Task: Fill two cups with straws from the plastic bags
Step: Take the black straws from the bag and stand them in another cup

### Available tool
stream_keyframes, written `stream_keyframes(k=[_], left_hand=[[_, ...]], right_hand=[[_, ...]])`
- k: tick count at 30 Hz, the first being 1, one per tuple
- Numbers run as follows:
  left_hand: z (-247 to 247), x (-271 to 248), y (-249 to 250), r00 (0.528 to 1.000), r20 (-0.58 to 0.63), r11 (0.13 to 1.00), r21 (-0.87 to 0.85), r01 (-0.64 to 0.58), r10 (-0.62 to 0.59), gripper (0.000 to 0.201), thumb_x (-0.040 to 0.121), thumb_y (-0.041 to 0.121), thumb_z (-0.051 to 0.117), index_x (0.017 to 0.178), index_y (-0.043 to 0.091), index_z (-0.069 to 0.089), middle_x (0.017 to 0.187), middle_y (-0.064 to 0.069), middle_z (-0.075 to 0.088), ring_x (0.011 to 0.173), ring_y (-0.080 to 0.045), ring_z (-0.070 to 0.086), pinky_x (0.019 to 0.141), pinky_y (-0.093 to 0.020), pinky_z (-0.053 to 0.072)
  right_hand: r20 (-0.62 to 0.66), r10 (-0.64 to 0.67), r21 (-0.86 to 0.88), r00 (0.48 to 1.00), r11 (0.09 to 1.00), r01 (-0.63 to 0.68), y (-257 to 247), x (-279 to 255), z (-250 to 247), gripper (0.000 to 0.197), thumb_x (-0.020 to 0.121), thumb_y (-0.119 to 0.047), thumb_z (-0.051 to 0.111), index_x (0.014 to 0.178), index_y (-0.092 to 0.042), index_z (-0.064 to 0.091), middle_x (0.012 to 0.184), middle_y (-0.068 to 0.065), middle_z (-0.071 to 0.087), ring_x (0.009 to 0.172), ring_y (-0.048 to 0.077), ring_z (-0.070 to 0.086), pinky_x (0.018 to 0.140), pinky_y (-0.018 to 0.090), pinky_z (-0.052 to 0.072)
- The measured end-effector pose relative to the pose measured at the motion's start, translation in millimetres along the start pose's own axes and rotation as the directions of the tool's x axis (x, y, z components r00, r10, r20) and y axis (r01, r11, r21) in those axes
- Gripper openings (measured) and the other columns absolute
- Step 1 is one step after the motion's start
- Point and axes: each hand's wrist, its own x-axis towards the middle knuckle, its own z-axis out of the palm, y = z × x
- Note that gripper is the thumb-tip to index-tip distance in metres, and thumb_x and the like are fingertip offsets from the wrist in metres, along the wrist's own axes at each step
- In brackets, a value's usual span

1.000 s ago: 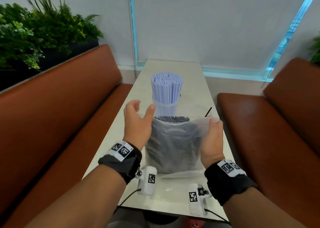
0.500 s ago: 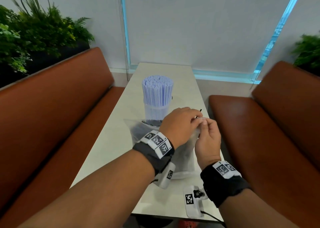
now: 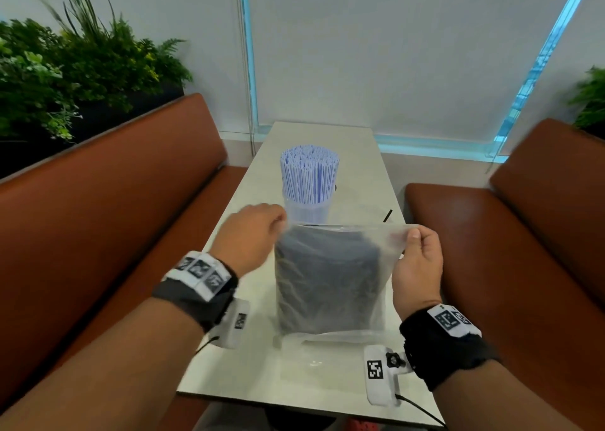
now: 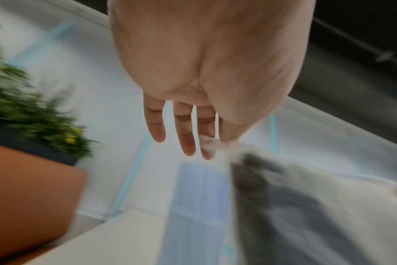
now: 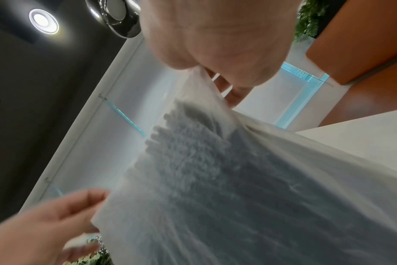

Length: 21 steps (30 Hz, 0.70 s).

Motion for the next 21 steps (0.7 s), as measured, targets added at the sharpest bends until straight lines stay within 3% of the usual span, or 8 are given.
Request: stream_keyframes(k=[4,6,8,10,12,15,18,21], left_hand=[[-14,-11,-39,0.978,0.011,0.955,-0.214,0.204,-0.206,0.01,0.098,0.027,0.054,0.096,0.031,0.063,0.101,0.008,0.065,0.096,-0.018,0.061,0.09,-0.041,0.051],[-12,-6,-27,0.982,-0.044,0.938,-0.306,0.164,-0.186,0.004,0.096,0.035,0.057,0.097,0.036,0.06,0.104,0.012,0.06,0.098,-0.012,0.059,0.089,-0.034,0.048],[-9,2,-9,0.991,-0.039,0.939,-0.327,0.107,-0.127,0.011,0.095,0.045,0.058,0.104,0.038,0.062,0.11,0.014,0.06,0.101,-0.007,0.057,0.089,-0.029,0.043],[-6,9,4,0.994,0.077,0.954,-0.284,0.101,-0.083,0.019,0.093,0.051,0.058,0.105,0.038,0.066,0.111,0.016,0.064,0.101,-0.006,0.058,0.089,-0.028,0.044],[-3,13,12,0.979,0.186,0.959,-0.253,0.129,-0.083,0.021,0.091,0.051,0.061,0.103,0.037,0.07,0.109,0.016,0.067,0.098,-0.005,0.06,0.087,-0.029,0.049],[-1,17,16,0.975,0.208,0.953,-0.269,0.139,-0.084,0.016,0.092,0.042,0.066,0.102,0.033,0.073,0.103,0.013,0.068,0.095,-0.006,0.062,0.082,-0.027,0.05],[0,18,18,0.98,0.17,0.936,-0.317,0.152,-0.102,0.011,0.093,0.033,0.065,0.091,0.028,0.075,0.095,0.015,0.07,0.089,-0.005,0.063,0.074,-0.023,0.047],[1,17,20,0.978,0.146,0.899,-0.393,0.194,-0.147,0.017,0.093,0.026,0.061,0.084,0.022,0.074,0.089,0.013,0.072,0.085,-0.007,0.065,0.073,-0.025,0.051]], right_hand=[[0.035,0.082,0.042,0.996,0.996,-0.084,-7,-1,2,0.025,0.093,-0.031,0.049,0.078,-0.038,0.067,0.092,0.001,0.067,0.087,0.024,0.057,0.084,0.052,0.048],[0.071,0.16,0.095,0.985,0.981,-0.167,-13,3,3,0.018,0.081,-0.038,0.053,0.072,-0.029,0.066,0.086,0.003,0.062,0.084,0.024,0.053,0.08,0.046,0.042],[0.082,0.187,0.061,0.979,0.979,-0.192,-19,10,4,0.031,0.077,-0.05,0.056,0.074,-0.02,0.063,0.084,0.009,0.06,0.081,0.024,0.053,0.078,0.044,0.043],[0.08,0.126,-0.05,0.989,0.991,-0.122,-25,18,3,0.04,0.079,-0.05,0.063,0.082,-0.01,0.064,0.082,0.006,0.065,0.077,0.02,0.057,0.074,0.036,0.047],[0.141,0.055,-0.241,0.988,0.97,-0.02,-34,25,0,0.028,0.08,-0.042,0.07,0.087,-0.014,0.066,0.078,-0.005,0.066,0.071,0.015,0.059,0.066,0.025,0.046],[0.391,0.155,-0.66,0.907,0.735,0.159,-53,31,-6,0.021,0.074,-0.054,0.069,0.081,-0.035,0.067,0.07,-0.013,0.067,0.061,0.003,0.062,0.057,0.028,0.043],[0.497,0.252,-0.819,0.83,0.451,0.354,-68,33,-6,0.031,0.07,-0.066,0.068,0.077,-0.036,0.071,0.074,-0.019,0.067,0.07,0.001,0.063,0.061,0.026,0.046],[0.522,0.304,-0.827,0.797,0.408,0.386,-72,33,1,0.031,0.074,-0.059,0.071,0.083,-0.029,0.074,0.085,-0.013,0.071,0.083,0.012,0.066,0.073,0.031,0.052]])
